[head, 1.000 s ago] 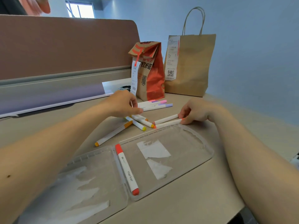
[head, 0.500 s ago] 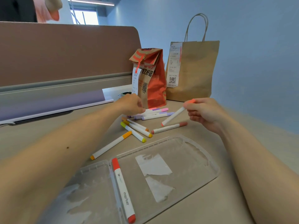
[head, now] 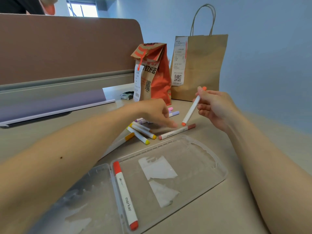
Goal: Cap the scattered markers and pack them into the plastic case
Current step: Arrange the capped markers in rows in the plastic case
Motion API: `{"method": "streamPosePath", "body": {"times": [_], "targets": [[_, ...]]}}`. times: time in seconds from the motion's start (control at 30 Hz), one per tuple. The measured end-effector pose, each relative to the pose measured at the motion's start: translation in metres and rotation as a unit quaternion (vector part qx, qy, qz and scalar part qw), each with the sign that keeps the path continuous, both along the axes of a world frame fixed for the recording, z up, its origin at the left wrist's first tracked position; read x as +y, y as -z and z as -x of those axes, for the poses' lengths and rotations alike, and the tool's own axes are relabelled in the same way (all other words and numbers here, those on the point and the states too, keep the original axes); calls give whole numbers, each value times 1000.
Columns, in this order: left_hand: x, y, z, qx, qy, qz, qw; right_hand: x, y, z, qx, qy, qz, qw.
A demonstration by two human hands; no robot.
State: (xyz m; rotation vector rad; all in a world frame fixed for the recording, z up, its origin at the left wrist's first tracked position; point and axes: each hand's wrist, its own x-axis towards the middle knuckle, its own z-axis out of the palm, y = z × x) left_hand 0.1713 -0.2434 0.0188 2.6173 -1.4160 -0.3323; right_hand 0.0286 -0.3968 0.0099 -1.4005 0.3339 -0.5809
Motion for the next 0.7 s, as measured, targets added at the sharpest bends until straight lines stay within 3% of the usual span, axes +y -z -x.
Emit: {"method": "streamPosePath", "body": {"times": [0.23, 0.4, 0.53, 0.7], "targets": [[-4, 2, 17, -27, 51, -69, 996, 6, -2, 2, -23, -17, -19, 999], [22, -13, -2, -32, -12, -5, 999, 10, 0, 0, -16, -39, -10, 999], [54, -13, -17, -12, -79, -15, 997, 21, 3, -3, 24, -87, 37, 995], [86, -2, -20, -24, -63, -27, 997, 35, 5, -4, 42, -126, 70, 989]]}}
